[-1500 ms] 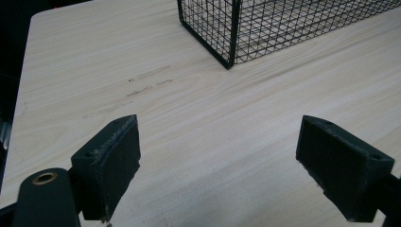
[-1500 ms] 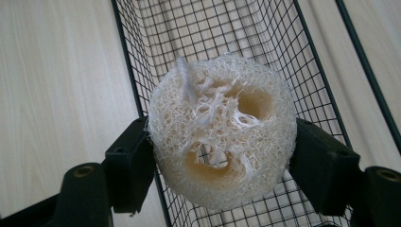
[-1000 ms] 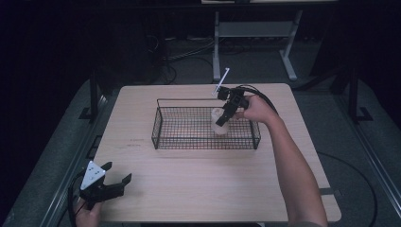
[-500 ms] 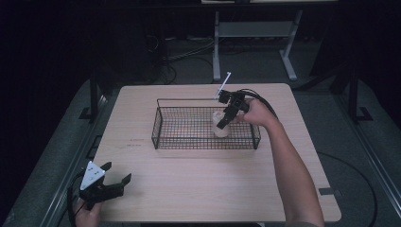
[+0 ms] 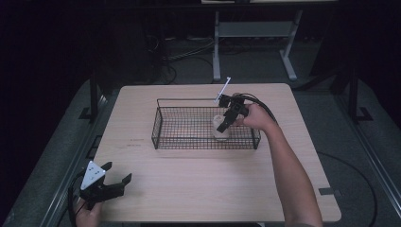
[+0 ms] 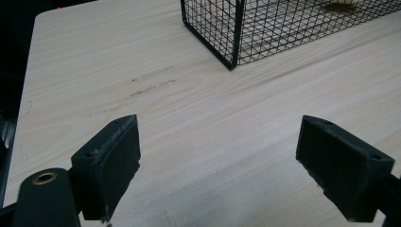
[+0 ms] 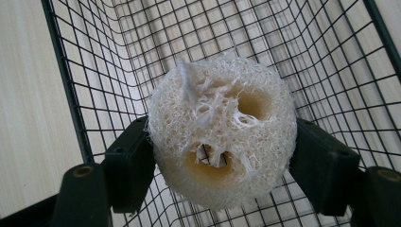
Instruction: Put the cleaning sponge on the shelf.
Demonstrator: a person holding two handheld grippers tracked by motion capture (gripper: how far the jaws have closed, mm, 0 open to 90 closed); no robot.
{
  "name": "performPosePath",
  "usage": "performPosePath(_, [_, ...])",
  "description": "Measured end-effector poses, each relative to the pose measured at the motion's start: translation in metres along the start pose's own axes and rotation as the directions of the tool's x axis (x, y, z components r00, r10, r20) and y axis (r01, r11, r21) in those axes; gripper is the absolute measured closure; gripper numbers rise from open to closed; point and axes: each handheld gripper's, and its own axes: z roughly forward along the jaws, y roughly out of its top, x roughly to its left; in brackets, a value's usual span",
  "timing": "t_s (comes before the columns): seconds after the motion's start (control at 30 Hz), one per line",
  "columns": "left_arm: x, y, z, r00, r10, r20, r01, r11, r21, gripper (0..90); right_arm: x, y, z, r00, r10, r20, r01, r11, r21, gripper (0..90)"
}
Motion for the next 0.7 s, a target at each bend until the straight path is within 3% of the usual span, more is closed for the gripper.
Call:
performPosePath(0.27, [-0.0017,0.0003,0.0005,1.0000,0.003,0.000,-0.003,1.0000,0.002,13.7,-0.0022,-0.0077,0.0098,0.9997,0.022,-0.011,-0.023,1.000,-0.006,27.3])
performPosePath(0.43, [-0.0015,0.0007,0.0019,1.0000,0.003,0.002,-0.003,1.0000,0.005,13.7,-0.0017,-0.0075,0.0065,0.9998,0.018,0.009,-0.018,1.000,-0.012,22.9])
performPosePath(0.7, [-0.0005,-0.0003,0.0006,1.0000,0.004,-0.002,-0.004,1.0000,0.005,13.7,0.0013,-0.0092,0.0003,0.9997,0.026,0.005,-0.026,0.999,-0.019,19.1])
